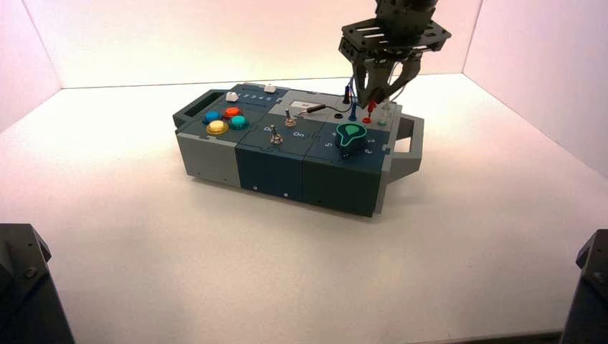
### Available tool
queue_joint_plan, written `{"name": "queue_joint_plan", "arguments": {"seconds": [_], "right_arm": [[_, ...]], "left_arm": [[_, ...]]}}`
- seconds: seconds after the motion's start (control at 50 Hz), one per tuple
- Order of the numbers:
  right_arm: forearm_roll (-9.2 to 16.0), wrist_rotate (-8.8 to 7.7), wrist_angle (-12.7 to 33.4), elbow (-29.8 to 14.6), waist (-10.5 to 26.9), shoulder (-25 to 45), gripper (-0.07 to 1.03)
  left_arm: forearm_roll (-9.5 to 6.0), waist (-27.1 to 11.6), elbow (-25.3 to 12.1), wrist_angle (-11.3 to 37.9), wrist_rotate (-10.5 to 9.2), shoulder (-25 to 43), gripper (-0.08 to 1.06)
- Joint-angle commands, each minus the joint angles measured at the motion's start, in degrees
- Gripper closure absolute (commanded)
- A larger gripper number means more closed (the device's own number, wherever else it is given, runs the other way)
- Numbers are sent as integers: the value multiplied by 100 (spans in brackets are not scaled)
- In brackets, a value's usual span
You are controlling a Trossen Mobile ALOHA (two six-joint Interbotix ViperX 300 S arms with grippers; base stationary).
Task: Insert the red wire.
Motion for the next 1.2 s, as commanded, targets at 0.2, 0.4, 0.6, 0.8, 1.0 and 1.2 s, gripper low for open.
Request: {"name": "queue_joint_plan", "arguments": {"seconds": [0.2, 0.4, 0.6, 0.8, 1.0, 1.2], "right_arm": [[-9, 18, -35, -167, -132, -62, 62], [-9, 18, -44, -176, -202, -53, 69], [-18, 26, -62, -202, -202, 18, 72], [-9, 26, -62, -229, -211, 35, 72], [0, 18, -62, -308, -211, 44, 72], [9, 18, -62, -334, -202, 105, 75]], "left_arm": [[-9, -18, -97, -70, 0, 35, 101], [-9, -18, -88, -79, 0, 35, 101], [-9, -18, -88, -79, 0, 26, 101], [-9, -18, -88, -79, 0, 26, 101], [-9, -18, -88, -70, 0, 26, 101], [-9, -18, -88, -79, 0, 26, 101]]}}
